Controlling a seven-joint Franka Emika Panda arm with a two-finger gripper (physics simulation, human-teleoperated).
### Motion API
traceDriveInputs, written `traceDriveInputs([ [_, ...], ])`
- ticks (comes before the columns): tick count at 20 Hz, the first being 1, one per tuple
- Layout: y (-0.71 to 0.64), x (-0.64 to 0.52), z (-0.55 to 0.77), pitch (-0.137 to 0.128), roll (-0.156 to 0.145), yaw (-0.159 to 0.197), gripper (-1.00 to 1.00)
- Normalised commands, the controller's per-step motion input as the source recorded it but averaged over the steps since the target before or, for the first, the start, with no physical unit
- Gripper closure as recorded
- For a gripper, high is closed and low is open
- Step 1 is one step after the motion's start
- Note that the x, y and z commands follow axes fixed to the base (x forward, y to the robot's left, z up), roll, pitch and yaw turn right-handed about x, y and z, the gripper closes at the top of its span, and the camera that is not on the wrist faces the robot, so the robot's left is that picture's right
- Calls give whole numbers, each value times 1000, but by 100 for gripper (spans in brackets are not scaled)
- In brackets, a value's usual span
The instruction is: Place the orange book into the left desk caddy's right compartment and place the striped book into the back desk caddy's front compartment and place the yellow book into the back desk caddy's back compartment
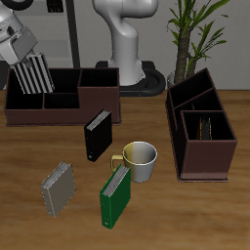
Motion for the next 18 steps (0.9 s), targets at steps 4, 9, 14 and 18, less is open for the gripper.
traceDriveInputs([
  [4, 105, 39, -95, 12, 19, 42, 100],
  [9, 138, 77, -24, 11, 15, 43, 100],
  [14, 293, 33, -87, 28, 59, 34, 100],
  [18, 168, 42, -180, 37, 26, 42, 100],
])
